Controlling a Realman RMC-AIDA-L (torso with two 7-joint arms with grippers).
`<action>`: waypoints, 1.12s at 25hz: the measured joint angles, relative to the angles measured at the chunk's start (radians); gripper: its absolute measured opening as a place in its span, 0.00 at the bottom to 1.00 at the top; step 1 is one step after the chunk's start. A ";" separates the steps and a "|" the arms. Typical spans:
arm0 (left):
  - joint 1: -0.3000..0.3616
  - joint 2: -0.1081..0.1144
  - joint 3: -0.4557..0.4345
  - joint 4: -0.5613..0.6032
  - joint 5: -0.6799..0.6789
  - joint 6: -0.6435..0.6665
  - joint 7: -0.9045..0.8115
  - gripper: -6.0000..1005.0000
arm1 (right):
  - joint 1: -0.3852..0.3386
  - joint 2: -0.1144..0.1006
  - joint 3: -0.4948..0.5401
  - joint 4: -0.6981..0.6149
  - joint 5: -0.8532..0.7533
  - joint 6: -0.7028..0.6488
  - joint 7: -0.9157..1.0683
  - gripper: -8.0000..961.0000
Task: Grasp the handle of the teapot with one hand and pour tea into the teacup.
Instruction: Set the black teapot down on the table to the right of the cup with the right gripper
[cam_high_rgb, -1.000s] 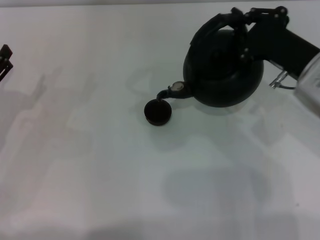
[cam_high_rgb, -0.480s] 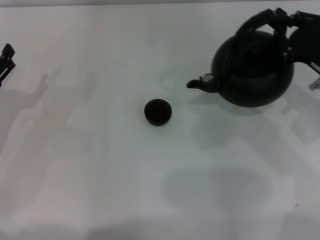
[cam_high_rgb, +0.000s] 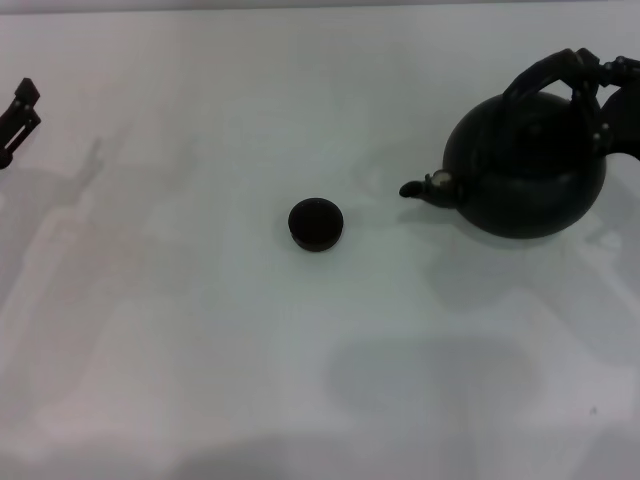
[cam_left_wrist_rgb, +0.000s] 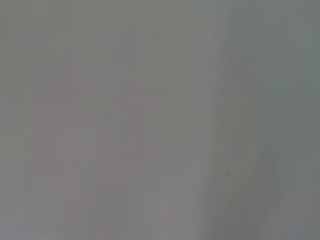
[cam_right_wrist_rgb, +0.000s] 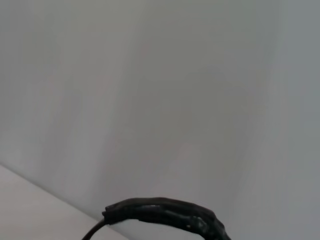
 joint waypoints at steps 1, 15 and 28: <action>-0.002 0.000 0.000 0.000 0.000 0.002 0.000 0.87 | 0.004 0.000 0.000 0.009 -0.001 0.005 -0.008 0.12; -0.009 0.002 0.001 -0.001 0.001 0.012 0.000 0.87 | 0.017 -0.002 -0.002 0.034 -0.056 0.020 -0.029 0.12; -0.010 0.002 0.001 -0.001 0.001 0.014 0.000 0.87 | 0.027 0.004 0.001 0.075 -0.077 0.022 -0.135 0.12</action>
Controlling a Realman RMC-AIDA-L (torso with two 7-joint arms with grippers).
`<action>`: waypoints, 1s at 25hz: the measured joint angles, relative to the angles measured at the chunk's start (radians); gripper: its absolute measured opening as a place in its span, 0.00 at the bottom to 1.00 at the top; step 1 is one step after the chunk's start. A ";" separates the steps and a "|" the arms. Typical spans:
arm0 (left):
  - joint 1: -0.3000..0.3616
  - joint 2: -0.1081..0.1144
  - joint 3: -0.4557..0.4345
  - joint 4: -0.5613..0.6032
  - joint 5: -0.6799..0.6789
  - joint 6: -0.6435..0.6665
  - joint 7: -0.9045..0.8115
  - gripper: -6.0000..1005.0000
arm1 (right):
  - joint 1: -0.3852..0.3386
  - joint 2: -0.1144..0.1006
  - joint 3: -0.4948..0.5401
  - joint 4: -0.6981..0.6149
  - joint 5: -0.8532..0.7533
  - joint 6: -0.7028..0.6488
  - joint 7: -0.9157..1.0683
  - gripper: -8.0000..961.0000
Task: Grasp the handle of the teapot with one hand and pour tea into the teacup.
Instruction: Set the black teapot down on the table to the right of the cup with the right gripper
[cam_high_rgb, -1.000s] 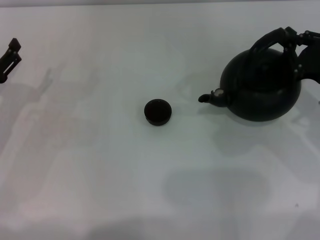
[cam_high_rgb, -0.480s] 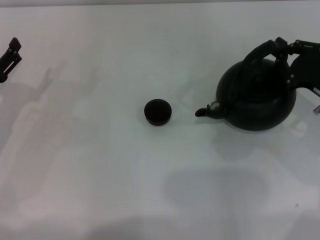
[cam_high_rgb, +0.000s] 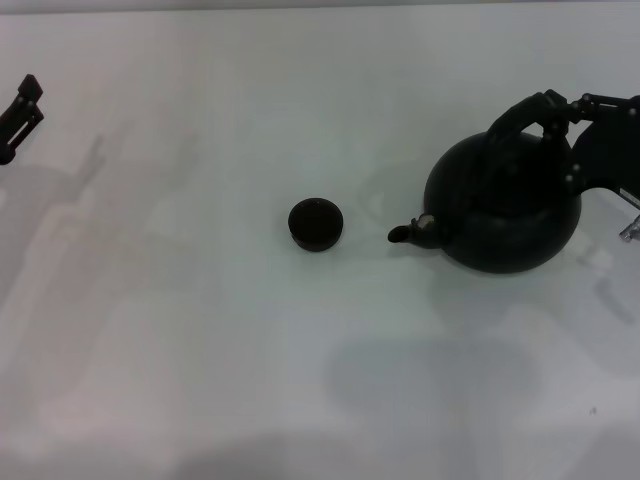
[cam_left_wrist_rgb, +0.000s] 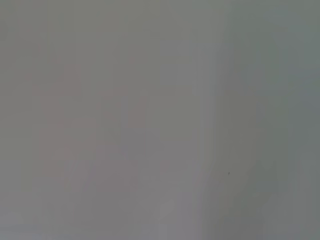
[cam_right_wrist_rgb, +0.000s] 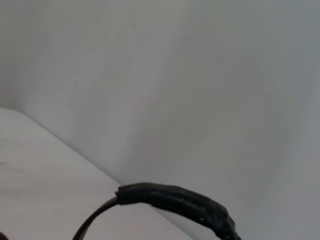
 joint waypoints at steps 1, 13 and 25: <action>0.000 0.000 0.000 0.000 0.000 0.000 0.000 0.87 | 0.000 0.001 0.000 0.003 0.003 0.000 -0.010 0.12; 0.000 0.000 0.000 0.000 0.000 -0.002 0.000 0.87 | 0.010 0.000 0.005 0.026 0.005 -0.001 -0.022 0.12; 0.002 -0.001 0.000 0.000 0.000 -0.002 0.000 0.87 | 0.017 0.002 0.014 0.061 0.042 0.008 -0.015 0.42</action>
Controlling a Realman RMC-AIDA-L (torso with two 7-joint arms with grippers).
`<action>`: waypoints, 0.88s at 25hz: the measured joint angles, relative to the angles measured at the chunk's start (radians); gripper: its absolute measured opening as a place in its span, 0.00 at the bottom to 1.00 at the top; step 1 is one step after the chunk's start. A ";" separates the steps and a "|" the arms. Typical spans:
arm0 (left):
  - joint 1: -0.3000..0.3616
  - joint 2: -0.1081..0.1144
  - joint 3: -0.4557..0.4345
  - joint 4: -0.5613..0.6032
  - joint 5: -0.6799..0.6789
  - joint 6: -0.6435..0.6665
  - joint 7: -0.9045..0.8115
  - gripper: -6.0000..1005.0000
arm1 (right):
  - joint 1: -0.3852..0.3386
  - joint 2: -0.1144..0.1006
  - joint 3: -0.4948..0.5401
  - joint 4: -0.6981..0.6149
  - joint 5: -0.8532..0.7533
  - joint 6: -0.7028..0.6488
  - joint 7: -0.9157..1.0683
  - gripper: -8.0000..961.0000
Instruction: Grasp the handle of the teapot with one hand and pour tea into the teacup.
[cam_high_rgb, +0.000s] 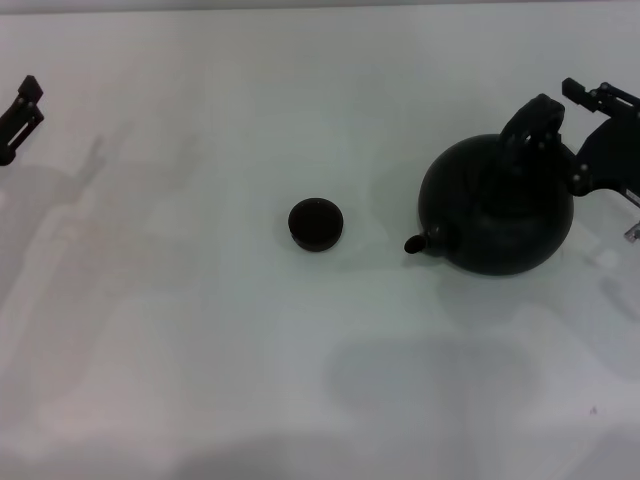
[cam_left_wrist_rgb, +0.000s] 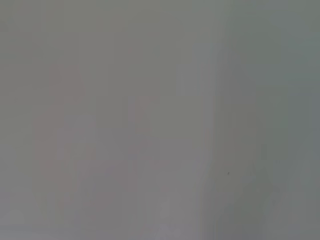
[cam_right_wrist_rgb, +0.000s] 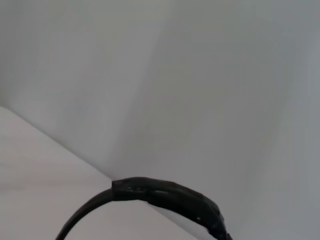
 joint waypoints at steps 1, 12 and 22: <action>0.000 0.000 0.000 0.000 0.000 0.000 0.000 0.87 | 0.000 0.000 0.000 0.000 0.001 0.000 0.003 0.46; 0.003 0.000 0.000 -0.001 0.000 0.000 0.000 0.87 | 0.000 -0.008 0.000 0.024 0.003 0.054 0.068 0.79; 0.004 0.000 0.000 -0.011 0.000 0.000 0.000 0.87 | -0.040 -0.016 0.103 0.071 -0.005 0.128 0.085 0.90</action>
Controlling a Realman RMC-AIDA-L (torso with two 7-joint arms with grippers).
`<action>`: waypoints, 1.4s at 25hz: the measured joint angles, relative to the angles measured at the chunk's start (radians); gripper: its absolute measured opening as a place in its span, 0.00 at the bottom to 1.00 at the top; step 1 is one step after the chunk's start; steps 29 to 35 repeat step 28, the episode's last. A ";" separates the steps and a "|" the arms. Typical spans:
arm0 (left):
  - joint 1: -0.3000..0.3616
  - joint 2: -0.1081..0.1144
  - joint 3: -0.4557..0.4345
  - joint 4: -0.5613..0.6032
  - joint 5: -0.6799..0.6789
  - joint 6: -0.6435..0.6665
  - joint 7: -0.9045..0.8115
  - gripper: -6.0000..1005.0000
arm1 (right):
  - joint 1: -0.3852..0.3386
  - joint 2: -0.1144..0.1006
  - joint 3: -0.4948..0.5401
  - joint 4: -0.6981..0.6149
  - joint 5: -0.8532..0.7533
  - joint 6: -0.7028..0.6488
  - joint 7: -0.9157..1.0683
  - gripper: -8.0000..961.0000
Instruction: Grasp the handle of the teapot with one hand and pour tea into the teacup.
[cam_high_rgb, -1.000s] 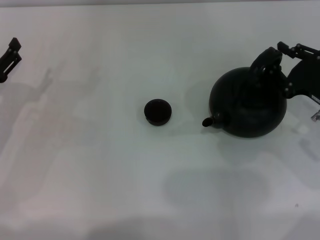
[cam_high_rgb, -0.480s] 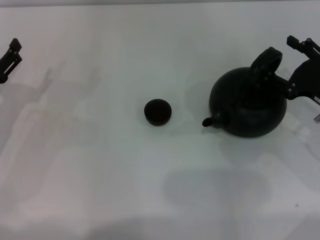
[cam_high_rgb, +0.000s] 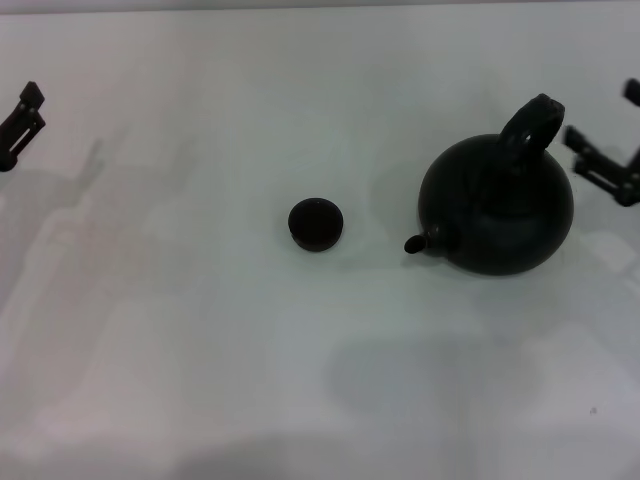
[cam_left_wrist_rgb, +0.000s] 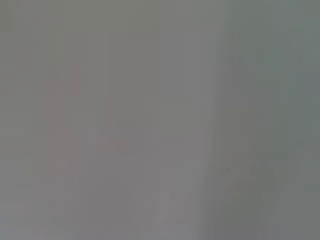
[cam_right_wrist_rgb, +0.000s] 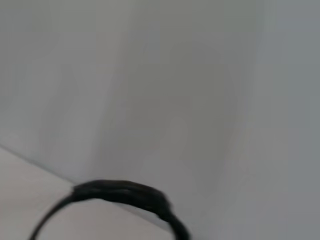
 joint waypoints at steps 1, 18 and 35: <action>0.000 0.000 0.000 0.000 0.000 0.000 0.000 0.87 | -0.004 -0.002 0.019 0.012 0.000 0.012 0.000 0.89; -0.006 0.000 -0.006 0.003 -0.121 0.009 0.003 0.87 | 0.107 0.013 0.478 0.291 0.007 -0.036 -0.015 0.89; -0.017 -0.002 -0.006 -0.033 -0.235 0.014 -0.001 0.87 | 0.172 0.008 0.570 0.288 0.007 -0.161 -0.042 0.89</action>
